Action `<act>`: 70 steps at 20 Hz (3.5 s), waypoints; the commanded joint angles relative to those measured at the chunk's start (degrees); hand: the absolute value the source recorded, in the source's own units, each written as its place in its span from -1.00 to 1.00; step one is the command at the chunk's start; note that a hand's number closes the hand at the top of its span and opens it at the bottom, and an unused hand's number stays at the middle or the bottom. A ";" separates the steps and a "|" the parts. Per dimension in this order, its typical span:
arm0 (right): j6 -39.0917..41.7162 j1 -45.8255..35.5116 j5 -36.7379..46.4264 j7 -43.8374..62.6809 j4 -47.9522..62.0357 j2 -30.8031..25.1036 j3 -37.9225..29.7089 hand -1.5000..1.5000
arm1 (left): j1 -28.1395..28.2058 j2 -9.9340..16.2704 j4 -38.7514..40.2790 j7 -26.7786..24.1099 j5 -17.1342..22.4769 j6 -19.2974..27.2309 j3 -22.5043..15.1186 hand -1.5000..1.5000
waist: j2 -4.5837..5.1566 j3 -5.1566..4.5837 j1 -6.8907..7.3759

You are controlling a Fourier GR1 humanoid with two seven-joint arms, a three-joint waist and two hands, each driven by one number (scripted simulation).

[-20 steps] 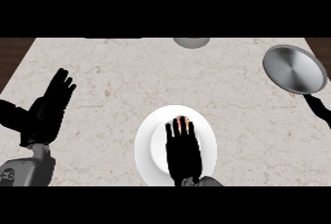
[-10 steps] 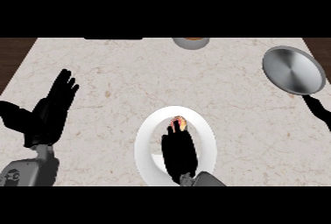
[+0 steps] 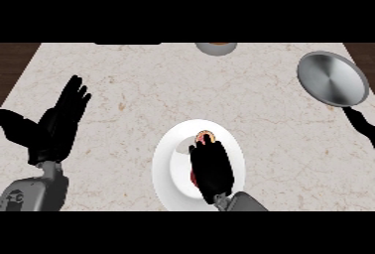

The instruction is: Pick the bell pepper from the plate and place it in the pan

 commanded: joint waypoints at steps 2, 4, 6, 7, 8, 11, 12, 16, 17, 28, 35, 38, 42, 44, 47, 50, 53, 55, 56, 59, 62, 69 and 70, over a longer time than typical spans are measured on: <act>-0.87 -2.49 -9.58 -10.36 0.06 -9.80 -15.92 1.00 | 1.28 0.42 -0.37 -0.91 -0.26 -0.64 0.21 0.00 | 0.57 0.08 0.04; 3.70 -6.38 -16.34 -13.95 1.48 -13.99 -24.88 1.00 | 1.37 -0.43 -0.23 -1.68 -0.68 -0.20 -0.41 0.00 | 0.87 0.09 0.09; 1.14 -9.27 -13.49 -15.83 0.53 -16.48 -25.88 1.00 | 0.94 -0.67 -0.42 -0.77 -0.67 -0.04 -0.54 0.00 | 0.44 0.06 0.04; -3.64 -9.95 -10.84 -16.64 3.13 -16.45 -25.90 1.00 | 1.42 0.23 -1.53 -0.30 -0.26 -0.54 0.10 0.00 | 0.48 0.08 0.42; -1.36 -9.15 -9.35 -14.68 -2.35 -18.01 -24.75 1.00 | 1.27 1.23 0.56 -2.26 0.40 -1.92 1.41 0.00 | 0.32 0.02 -0.21; -1.99 -12.69 -8.91 -15.72 -5.46 -21.50 -28.45 1.00 | 3.64 -0.93 -0.58 -2.69 -0.96 -0.39 -0.31 0.00 | 0.24 0.02 -0.14; -1.94 -11.42 -8.07 -15.41 -8.67 -22.79 -28.43 1.00 | 4.00 0.38 -2.96 0.01 0.18 -1.03 0.47 0.00 | 0.08 0.04 -0.23; 1.45 -12.54 -9.92 -15.59 -12.16 -23.10 -33.31 1.00 | 1.90 0.32 0.68 -2.61 0.99 -2.04 2.19 0.00 | 0.30 0.02 -0.23; 4.29 -15.11 -11.16 -15.04 -12.86 -23.63 -34.89 1.00 | 0.25 -0.93 3.27 -3.06 -0.66 -0.66 1.04 0.00 | 0.32 0.02 -0.35; -5.42 -22.99 -13.10 -23.20 8.23 -26.70 -49.67 1.00 | -1.72 -0.39 5.90 -4.40 -1.91 -1.53 1.50 0.00 | 0.72 0.04 0.39; -11.73 -26.65 -18.21 -36.68 26.08 -33.83 -59.24 1.00 | -1.97 -0.90 2.70 -1.63 -0.53 -1.93 1.21 0.00 | 0.82 0.09 0.93; -17.08 -29.74 -16.95 -42.66 38.75 -36.93 -61.38 1.00 | 1.62 -1.04 0.52 -2.81 0.12 -3.44 0.68 0.00 | 1.21 0.13 2.31; -25.24 -28.74 -17.14 -50.96 49.12 -35.38 -62.81 1.00 | 1.37 -1.98 1.71 -4.14 -1.45 -2.62 -0.29 0.00 | 1.46 0.19 2.64; -22.37 -31.42 -18.38 -54.90 53.78 -38.54 -64.04 1.00 | 1.04 -2.82 -1.08 -1.47 -2.00 -1.80 -1.99 0.00 | 1.57 0.26 3.34; -23.41 -32.18 -18.89 -60.06 58.33 -38.41 -64.61 1.00 | 1.05 -1.84 0.90 -3.97 -1.33 -2.80 -0.29 0.00 | 1.83 0.26 3.63; -26.78 -31.63 -17.97 -61.87 62.29 -37.56 -64.80 1.00 | -0.86 -1.76 2.07 -3.27 -1.72 -3.15 -0.96 0.00 | 2.37 0.36 4.33; -30.51 -31.19 -16.74 -62.58 65.39 -35.82 -64.37 1.00 | -2.29 -3.26 1.56 -2.47 -2.86 -1.30 -2.04 0.00 | 2.29 0.37 4.23; -30.87 -30.54 -14.74 -60.94 67.25 -36.73 -63.13 1.00 | -5.25 -2.10 4.02 -2.49 -1.68 -1.90 -0.06 0.00 | 2.88 0.40 4.45; -27.89 -31.12 -16.94 -59.57 69.30 -37.19 -65.27 1.00 | -3.51 -1.71 1.95 -1.25 -0.86 -3.06 -0.53 0.00 | 2.52 0.42 4.74; -26.16 -32.60 -18.39 -53.71 72.05 -37.37 -67.25 -1.00 | -4.12 -3.75 3.48 -2.87 -2.44 -1.64 -2.06 0.00 | 3.04 0.47 5.22; -22.87 -30.51 -19.27 -58.11 73.57 -38.45 -67.89 -1.00 | -4.36 -2.29 2.85 -1.28 -1.15 -2.70 -0.84 0.00 | 2.89 0.56 5.02; -20.03 -31.22 -26.62 -65.69 72.70 -39.36 -74.92 -1.00 | -3.04 -1.94 2.02 -1.85 -1.71 -2.28 -0.47 0.00 | 2.47 0.66 4.36; -17.38 -30.56 -28.86 -67.87 72.90 -41.15 -77.06 -1.00 | -2.91 -2.40 1.61 -1.44 -1.59 -1.95 -0.64 0.00 | 2.24 0.69 3.58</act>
